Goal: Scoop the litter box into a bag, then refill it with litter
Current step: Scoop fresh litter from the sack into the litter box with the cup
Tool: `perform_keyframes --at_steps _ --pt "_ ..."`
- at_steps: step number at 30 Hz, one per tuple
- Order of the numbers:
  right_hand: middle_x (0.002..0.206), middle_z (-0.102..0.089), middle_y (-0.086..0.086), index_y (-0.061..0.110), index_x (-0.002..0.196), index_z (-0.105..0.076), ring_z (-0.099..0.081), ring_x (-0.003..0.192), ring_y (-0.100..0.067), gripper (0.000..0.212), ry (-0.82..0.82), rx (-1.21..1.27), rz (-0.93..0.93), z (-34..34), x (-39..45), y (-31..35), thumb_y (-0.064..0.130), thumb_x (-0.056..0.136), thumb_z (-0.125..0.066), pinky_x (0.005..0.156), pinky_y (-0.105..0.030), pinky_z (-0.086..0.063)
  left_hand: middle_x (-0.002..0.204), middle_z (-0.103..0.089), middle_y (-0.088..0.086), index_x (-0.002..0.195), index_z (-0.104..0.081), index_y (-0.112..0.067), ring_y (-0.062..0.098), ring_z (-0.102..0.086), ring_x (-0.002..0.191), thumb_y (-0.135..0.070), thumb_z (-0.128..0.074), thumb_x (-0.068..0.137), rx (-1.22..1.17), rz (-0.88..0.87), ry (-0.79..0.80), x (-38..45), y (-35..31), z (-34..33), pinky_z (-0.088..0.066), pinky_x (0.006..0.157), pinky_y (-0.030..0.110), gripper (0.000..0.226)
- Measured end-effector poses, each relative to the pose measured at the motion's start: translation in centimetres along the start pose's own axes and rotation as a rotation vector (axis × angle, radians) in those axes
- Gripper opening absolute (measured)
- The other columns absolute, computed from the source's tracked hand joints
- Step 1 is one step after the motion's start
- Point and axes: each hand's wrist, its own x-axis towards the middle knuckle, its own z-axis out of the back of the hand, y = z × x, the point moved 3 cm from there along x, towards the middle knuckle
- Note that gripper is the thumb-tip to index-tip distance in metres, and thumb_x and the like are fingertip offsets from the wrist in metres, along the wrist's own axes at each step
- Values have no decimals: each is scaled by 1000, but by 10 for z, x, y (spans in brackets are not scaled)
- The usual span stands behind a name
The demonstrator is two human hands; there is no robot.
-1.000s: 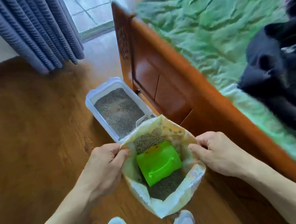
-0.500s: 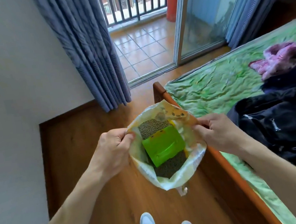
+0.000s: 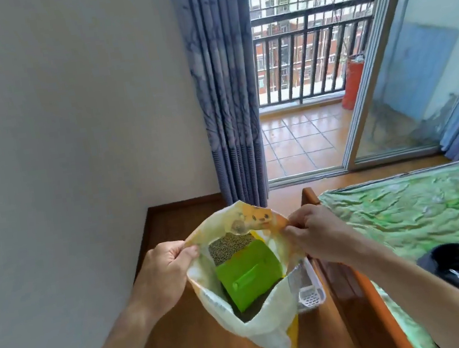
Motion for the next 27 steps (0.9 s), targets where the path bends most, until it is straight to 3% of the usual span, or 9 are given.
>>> perform_keyframes --at_steps 4,10,16,19,25,27 --pt "36 -38 7 15 41 -42 -32 37 -4 43 65 -100 73 -39 3 38 15 82 -56 41 -21 -29 50 -50 -2 67 -53 -2 17 -46 49 -43 -50 92 -11 48 -67 -25 40 32 -40 53 44 48" --pt "38 -46 7 15 48 -51 -41 33 -2 37 127 -242 112 -112 23 107 20 84 -56 38 -16 -31 51 -48 -1 63 -47 -5 17 -44 49 -38 -53 94 -97 102 -137 -52 107 97 -34 53 34 46" --pt "47 -49 0 4 58 -55 -37 40 -5 30 145 -310 238 -201 43 164 24 79 -54 44 -26 -31 48 -42 -4 55 -42 -18 12 -38 46 -25 -55 100 -127 142 -230 -70 168 170 -31 51 32 48" --pt "52 -55 -8 1 61 -56 -38 41 -6 31 211 -343 275 -244 47 175 24 82 -53 43 -27 -33 47 -41 -7 54 -41 -19 9 -35 45 -25 -55 100 -125 203 -266 -83 199 187 -29 49 30 49" --pt "51 -56 -6 1 63 -56 -41 41 -7 30 325 -387 307 -317 80 197 24 82 -52 41 -24 -34 38 -34 -13 50 -35 -21 6 -30 38 -25 -56 100 -77 336 -314 -93 263 207 -26 46 24 54" --pt "46 -47 1 2 61 -52 -38 39 -8 31 393 -390 303 -339 92 196 23 83 -52 41 -24 -32 38 -33 -12 51 -34 -21 7 -29 39 -25 -56 100 -83 405 -331 -97 282 206 -26 47 26 54"
